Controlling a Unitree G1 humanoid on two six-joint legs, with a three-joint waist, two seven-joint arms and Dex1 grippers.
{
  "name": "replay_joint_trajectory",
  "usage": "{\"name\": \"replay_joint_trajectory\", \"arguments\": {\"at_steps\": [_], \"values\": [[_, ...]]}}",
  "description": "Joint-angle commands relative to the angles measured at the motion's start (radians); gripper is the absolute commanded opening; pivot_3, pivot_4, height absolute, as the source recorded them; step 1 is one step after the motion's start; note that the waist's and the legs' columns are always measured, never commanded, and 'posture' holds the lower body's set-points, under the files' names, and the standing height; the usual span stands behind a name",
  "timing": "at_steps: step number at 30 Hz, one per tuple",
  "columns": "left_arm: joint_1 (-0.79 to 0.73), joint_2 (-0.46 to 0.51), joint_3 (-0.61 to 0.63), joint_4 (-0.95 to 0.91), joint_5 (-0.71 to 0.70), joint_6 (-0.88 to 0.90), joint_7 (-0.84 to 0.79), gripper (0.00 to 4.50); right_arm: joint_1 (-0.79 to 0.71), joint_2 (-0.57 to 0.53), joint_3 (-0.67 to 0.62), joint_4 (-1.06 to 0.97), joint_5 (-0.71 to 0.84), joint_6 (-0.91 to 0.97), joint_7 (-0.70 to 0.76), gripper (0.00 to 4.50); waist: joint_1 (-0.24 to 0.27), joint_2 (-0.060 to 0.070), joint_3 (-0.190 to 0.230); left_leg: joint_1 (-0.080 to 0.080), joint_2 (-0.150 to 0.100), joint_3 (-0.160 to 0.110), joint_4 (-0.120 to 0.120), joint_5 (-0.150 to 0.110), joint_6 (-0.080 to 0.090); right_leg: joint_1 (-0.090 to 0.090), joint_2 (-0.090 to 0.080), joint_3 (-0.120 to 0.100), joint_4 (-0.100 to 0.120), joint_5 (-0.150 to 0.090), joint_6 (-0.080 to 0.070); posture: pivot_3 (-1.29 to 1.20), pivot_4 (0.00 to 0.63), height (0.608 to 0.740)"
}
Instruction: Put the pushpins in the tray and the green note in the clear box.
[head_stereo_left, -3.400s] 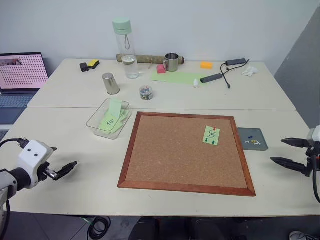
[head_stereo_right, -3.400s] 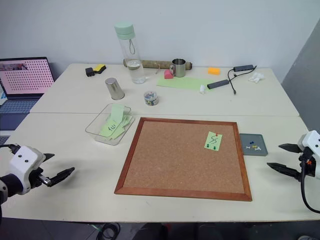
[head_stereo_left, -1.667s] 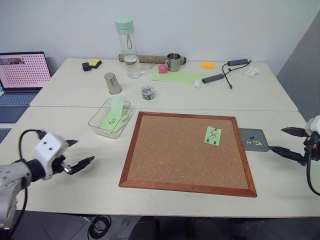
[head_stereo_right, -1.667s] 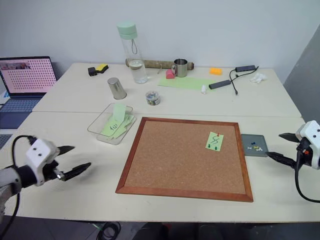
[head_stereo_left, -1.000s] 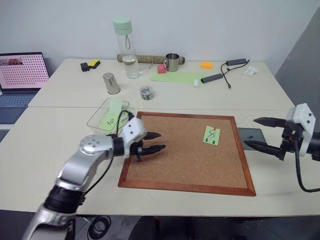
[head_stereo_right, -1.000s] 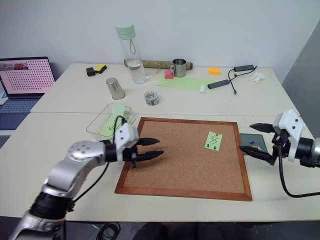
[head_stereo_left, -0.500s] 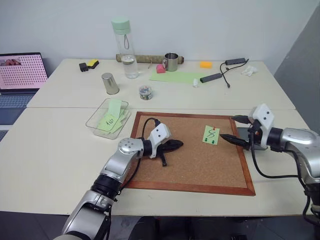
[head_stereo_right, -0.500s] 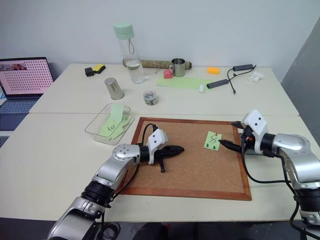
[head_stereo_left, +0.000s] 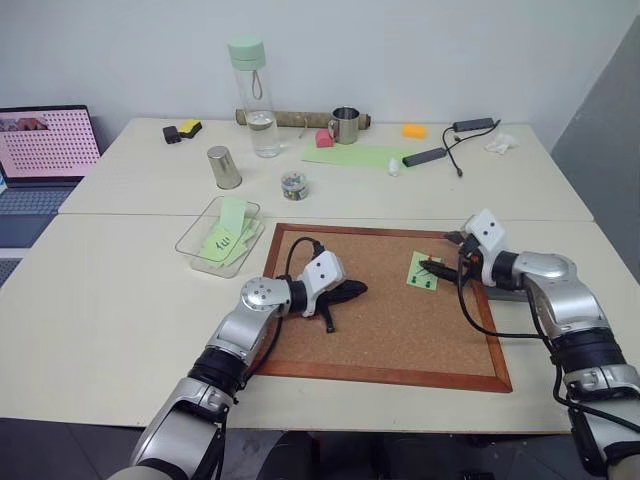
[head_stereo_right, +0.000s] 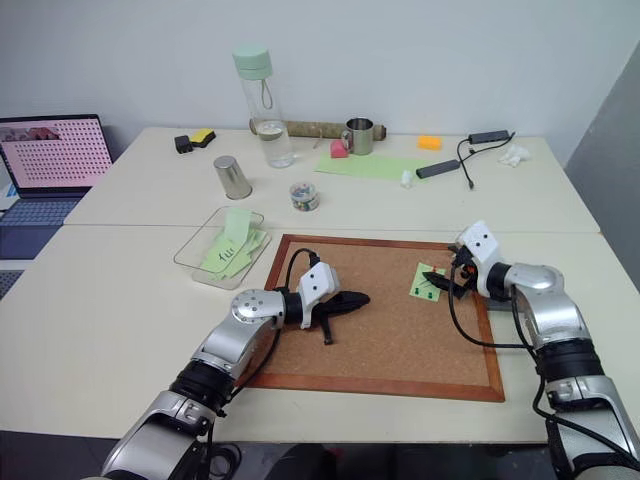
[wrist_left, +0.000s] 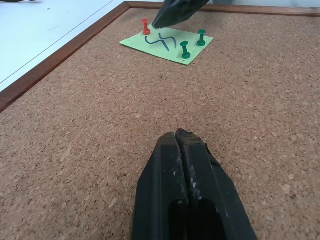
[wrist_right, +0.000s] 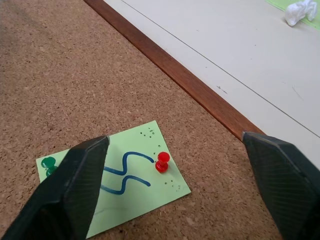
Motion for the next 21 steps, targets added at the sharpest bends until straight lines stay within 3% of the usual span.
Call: {"name": "replay_joint_trajectory", "arguments": {"at_steps": [1, 16, 21], "values": [[0.032, 0.010, -0.008, -0.001, 0.023, 0.032, -0.001, 0.00, -0.026, 0.005, -0.026, 0.017, 0.006, -0.031, 0.011, 3.42, -0.001, 0.000, 0.000, 0.000, 0.000, 0.000, 0.000, 0.000, 0.000, 0.000, 0.000, 0.000, 0.000, 0.000, 0.000, 0.00, 0.150, 0.740], [0.041, 0.014, -0.005, -0.005, 0.029, 0.041, 0.000, 0.00, -0.032, 0.038, -0.029, 0.052, 0.010, -0.035, 0.024, 0.03, -0.003, 0.000, 0.000, 0.000, 0.000, 0.000, 0.000, 0.000, 0.000, 0.000, 0.000, 0.000, 0.000, 0.000, 0.000, 0.00, 0.150, 0.740], [0.047, 0.014, -0.005, -0.007, 0.032, 0.046, 0.002, 0.00, -0.030, 0.045, -0.048, 0.028, 0.033, -0.018, 0.027, 0.03, -0.003, 0.000, 0.000, 0.000, 0.000, 0.000, 0.000, 0.000, 0.000, 0.000, 0.000, 0.000, 0.000, 0.000, 0.000, 0.00, 0.150, 0.740]]}}
